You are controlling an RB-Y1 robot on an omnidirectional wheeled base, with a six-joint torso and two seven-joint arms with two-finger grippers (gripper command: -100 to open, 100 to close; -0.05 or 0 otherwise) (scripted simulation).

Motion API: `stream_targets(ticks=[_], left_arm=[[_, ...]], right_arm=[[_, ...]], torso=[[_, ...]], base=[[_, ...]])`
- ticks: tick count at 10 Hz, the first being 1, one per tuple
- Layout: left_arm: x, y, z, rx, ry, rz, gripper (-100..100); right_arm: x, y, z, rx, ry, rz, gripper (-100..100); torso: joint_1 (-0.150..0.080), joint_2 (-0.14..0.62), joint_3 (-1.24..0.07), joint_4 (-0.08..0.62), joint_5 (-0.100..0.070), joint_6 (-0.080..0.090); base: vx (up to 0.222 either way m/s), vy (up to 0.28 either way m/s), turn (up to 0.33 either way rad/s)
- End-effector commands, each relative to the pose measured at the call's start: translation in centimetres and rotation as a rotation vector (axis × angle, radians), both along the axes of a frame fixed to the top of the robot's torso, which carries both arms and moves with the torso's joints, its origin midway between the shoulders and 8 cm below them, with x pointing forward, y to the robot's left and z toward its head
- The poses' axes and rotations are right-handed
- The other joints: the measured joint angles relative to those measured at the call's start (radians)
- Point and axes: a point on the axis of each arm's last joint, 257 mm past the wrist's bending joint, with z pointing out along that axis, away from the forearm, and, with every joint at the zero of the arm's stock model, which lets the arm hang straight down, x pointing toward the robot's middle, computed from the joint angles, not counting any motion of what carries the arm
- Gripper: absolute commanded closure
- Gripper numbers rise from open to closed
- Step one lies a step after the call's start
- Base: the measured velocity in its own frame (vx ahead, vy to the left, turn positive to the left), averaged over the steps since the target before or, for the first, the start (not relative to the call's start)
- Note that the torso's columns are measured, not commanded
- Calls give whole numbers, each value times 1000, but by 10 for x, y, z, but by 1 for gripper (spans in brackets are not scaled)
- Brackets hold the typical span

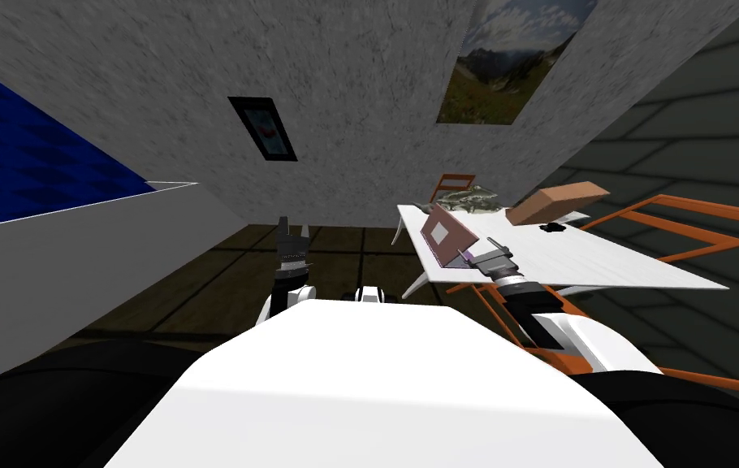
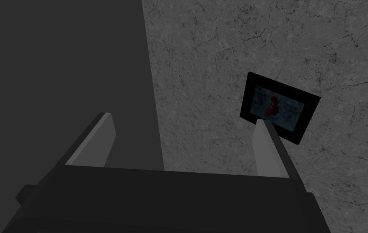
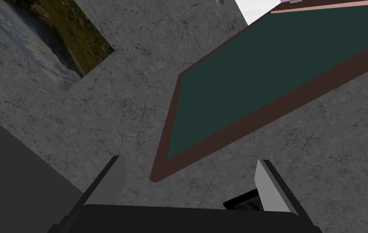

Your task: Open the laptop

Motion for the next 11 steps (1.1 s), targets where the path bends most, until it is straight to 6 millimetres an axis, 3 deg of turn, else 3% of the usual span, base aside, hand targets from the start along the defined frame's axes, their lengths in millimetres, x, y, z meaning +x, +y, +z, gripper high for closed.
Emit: stream_targets(ticks=[1, 3, 4, 11], left_arm=[[0, 0, 0, 0, 0, 0, 0], [0, 0, 0, 0, 0, 0, 0], [0, 0, 0, 0, 0, 0, 0], [0, 0, 0, 0, 0, 0, 0]], right_arm=[[0, -10, -1, -47, 11, -19, -100], [-1, -13, 1, -56, 12, -23, -100], [-2, -13, 1, -56, 12, -23, 100], [8, -37, -2, 256, 17, -36, 100]], torso=[[1, 1, 0, 0, 0, 0], [-2, -3, -1, -1, -1, 0], [-2, -1, -1, 0, -1, 0], [-14, -4, -1, -4, -8, 4]], base=[[28, 54, -13], [94, 28, 8], [13, -1, -7], [-26, -57, 27]])
